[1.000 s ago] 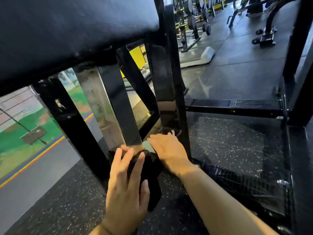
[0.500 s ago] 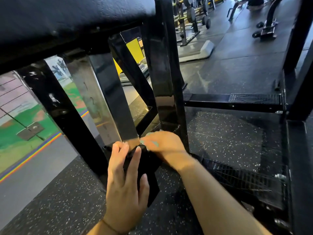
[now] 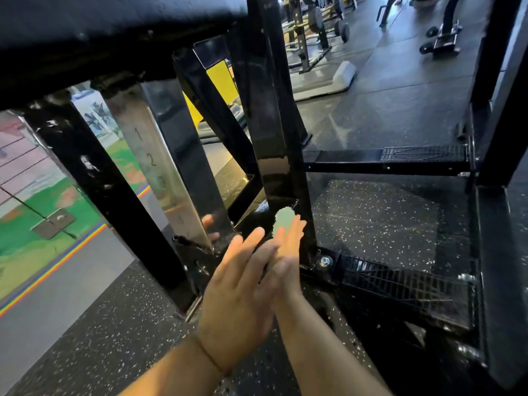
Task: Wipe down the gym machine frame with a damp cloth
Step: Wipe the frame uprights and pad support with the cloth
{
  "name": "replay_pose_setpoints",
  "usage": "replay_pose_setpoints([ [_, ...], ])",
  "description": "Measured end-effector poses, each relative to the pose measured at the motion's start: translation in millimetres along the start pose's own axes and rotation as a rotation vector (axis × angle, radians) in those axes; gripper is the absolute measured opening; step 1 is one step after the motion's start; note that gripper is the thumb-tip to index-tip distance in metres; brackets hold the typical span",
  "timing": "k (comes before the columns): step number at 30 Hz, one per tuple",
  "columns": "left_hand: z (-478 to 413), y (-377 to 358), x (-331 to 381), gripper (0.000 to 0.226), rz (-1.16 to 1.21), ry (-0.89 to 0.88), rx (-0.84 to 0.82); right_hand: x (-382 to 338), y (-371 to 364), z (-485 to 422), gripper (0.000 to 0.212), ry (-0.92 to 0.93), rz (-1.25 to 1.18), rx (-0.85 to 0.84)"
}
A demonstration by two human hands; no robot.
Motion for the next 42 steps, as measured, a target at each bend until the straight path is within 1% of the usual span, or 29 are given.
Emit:
replay_pose_setpoints([
  [1, -8.8, 3.9, -1.9, 0.049, -0.048, -0.002, -0.124, -10.1, 12.1, -13.9, 0.065, 0.001, 0.022, 0.089],
  [2, -18.3, 11.3, -1.1, 0.051, -0.122, 0.019, -0.293, -13.4, 22.8, -30.9, 0.06, 0.003, -0.013, 0.12],
  [4, -34.5, 20.5, 2.3, 0.05, -0.325, 0.086, -0.582, -14.7, 46.2, -60.7, 0.055, -0.096, -0.067, 0.157],
  [5, -41.1, 18.8, 2.7, 0.049, -0.4, 0.116, -0.654, -7.4, 49.8, -70.4, 0.054, -0.141, -0.118, 0.16],
  [6, -48.4, 19.6, 4.3, 0.048, -0.443, 0.144, -0.696, -2.4, 49.7, -68.8, 0.053, -0.154, -0.089, 0.154],
  [8, -63.2, 22.6, 7.9, 0.04, -0.464, 0.192, -0.737, 22.1, 37.7, -49.5, 0.053, -0.28, -0.137, 0.11],
  [10, -76.7, 21.8, 7.9, 0.033, -0.388, 0.256, -0.766, 40.4, 34.9, -32.8, 0.051, -0.451, -0.136, 0.099],
  [11, -81.0, 21.6, 8.1, 0.031, -0.343, 0.291, -0.783, 38.5, 38.6, -31.1, 0.048, -0.484, -0.142, 0.092],
  [13, -88.5, 23.3, 4.6, 0.028, -0.309, 0.315, -0.794, 14.9, 51.3, -49.7, 0.046, -0.447, -0.085, 0.082],
  [14, -91.1, 25.8, 4.1, 0.027, -0.301, 0.316, -0.802, 0.6, 55.1, -60.6, 0.046, -0.368, -0.001, 0.042],
  [16, -92.5, 24.8, 1.6, 0.026, -0.285, 0.309, -0.819, -29.0, 59.8, -74.5, 0.049, -0.169, 0.102, 0.081],
  [17, -93.1, 23.6, 0.5, 0.028, -0.247, 0.316, -0.813, -41.4, 59.8, -77.3, 0.051, -0.101, 0.105, 0.099],
  [20, -92.9, 20.6, 0.5, 0.031, -0.133, 0.351, -0.802, -49.5, 58.6, -74.4, 0.054, -0.083, 0.054, 0.085],
  [21, -94.3, 21.1, -1.9, 0.033, -0.115, 0.348, -0.773, -54.8, 61.4, -73.7, 0.054, -0.084, 0.076, 0.077],
  [23, -95.0, 31.6, -7.7, 0.04, -0.153, 0.267, -0.637, -75.4, 68.0, -81.3, 0.054, 0.007, 0.129, 0.08],
  [25, -88.1, 47.4, -17.7, 0.044, -0.234, 0.128, -0.408, -111.4, 73.6, -95.6, 0.057, 0.158, 0.303, 0.056],
  [26, -81.2, 57.8, -23.3, 0.042, -0.282, 0.064, -0.274, -128.7, 75.8, -105.7, 0.058, 0.236, 0.432, 0.039],
  [28, -62.6, 63.9, -36.5, 0.037, -0.286, 0.01, -0.027, -150.6, 80.3, -124.2, 0.06, 0.444, 0.73, 0.048],
  [29, -52.8, 61.7, -46.1, 0.035, -0.262, 0.003, 0.059, -149.7, 79.9, -131.5, 0.058, 0.554, 0.917, 0.046],
  [30, -43.9, 58.5, -54.5, 0.039, -0.248, 0.018, 0.116, -144.4, 78.7, -134.0, 0.053, 0.598, 1.176, -0.003],
  [31, -37.0, 55.9, -61.6, 0.046, -0.233, 0.051, 0.169, -135.5, 76.4, -131.1, 0.049, 0.546, 1.444, -0.13],
  [33, -28.0, 54.5, -68.7, 0.058, -0.228, 0.105, 0.221, -102.3, 73.4, -114.7, 0.05, 0.423, 1.796, -0.503],
  [34, -26.1, 55.4, -69.9, 0.059, -0.21, 0.115, 0.227, -96.7, 77.4, -107.6, 0.05, 0.417, 1.927, -0.667],
  [35, -25.2, 57.2, -69.9, 0.058, -0.177, 0.12, 0.238, -99.0, 83.0, -104.7, 0.048, 0.45, 2.009, -0.768],
  [36, -26.7, 60.7, -69.7, 0.054, -0.142, 0.131, 0.258, -107.8, 87.3, -110.7, 0.047, 0.533, 2.074, -0.793],
  [37, -29.5, 63.8, -68.5, 0.05, -0.093, 0.154, 0.275, -121.3, 91.2, -121.7, 0.046, 0.584, 2.115, -0.743],
  [38, -32.6, 68.4, -67.9, 0.05, -0.027, 0.187, 0.3, -145.7, 93.6, -135.3, 0.048, 0.653, 2.121, -0.57],
  [40, -39.3, 77.3, -68.9, 0.057, 0.074, 0.234, 0.367, -192.8, 100.4, -159.2, 0.051, 0.644, 1.992, -0.27],
  [42, -44.3, 80.5, -71.0, 0.067, 0.046, 0.239, 0.439, -214.4, 103.3, -165.1, 0.047, 0.482, 1.905, -0.109],
])
Point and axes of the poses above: each hand's wrist, its own z-axis away from the middle knuckle, its own y-axis out of the back of the hand, x = y × z, the point moved 1 cm from there along -z, towards the middle knuckle, and after that the axes turned 15 degrees about -x, right-handed, at the moved point
